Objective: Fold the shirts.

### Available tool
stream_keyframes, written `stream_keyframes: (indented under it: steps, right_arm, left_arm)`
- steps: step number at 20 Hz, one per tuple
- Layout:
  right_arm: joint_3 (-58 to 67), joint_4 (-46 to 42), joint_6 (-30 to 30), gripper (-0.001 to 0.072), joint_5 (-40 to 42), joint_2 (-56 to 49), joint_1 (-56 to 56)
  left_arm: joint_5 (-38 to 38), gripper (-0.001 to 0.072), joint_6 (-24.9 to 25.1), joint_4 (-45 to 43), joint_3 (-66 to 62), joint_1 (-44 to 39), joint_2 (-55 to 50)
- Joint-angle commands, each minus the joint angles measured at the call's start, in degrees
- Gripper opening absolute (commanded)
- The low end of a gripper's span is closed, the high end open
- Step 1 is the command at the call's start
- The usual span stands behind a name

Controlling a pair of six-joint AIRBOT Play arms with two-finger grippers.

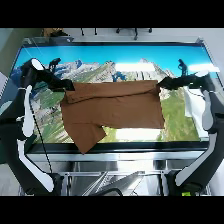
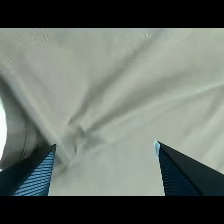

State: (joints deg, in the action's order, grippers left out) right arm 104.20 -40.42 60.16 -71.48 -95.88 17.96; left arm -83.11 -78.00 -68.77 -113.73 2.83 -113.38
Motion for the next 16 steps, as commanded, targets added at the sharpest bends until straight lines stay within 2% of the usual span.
stream_keyframes:
  steps: [1,3,5,8,10,13,16]
  right_arm:
    - [-0.4,0.4,3.4,0.0364,-7.7,6.0,4.3]
    - [-3.2,-1.0,3.6,0.0364,-13.5,9.7,8.1]
    - [-9.9,-5.4,3.7,0.0364,-15.2,14.2,11.5]
    - [-22.8,-11.3,3.0,0.0364,-11.9,20.4,15.5]
    - [-30.8,-11.3,2.9,0.0365,-7.1,22.7,17.0]
    - [-37.2,-10.7,1.1,0.0365,-4.8,22.8,16.7]
    - [-40.9,-9.6,-1.2,0.0365,-4.0,22.6,15.8]
  left_arm:
    - [-10.7,0.0696,-4.5,-0.1,-3.6,1.8,2.0]
    - [-12.5,0.0695,-6.2,-0.1,6.0,4.1,7.8]
    - [-10.7,0.0695,-6.7,0.0,21.8,6.3,16.3]
    - [-2.4,0.0695,-6.7,0.0,48.4,8.2,30.6]
    - [4.0,0.0695,-6.7,0.5,63.1,8.9,38.2]
    - [12.8,0.0695,-5.0,8.7,78.1,9.2,44.6]
    - [21.1,0.0694,-0.3,19.2,84.8,9.2,46.0]
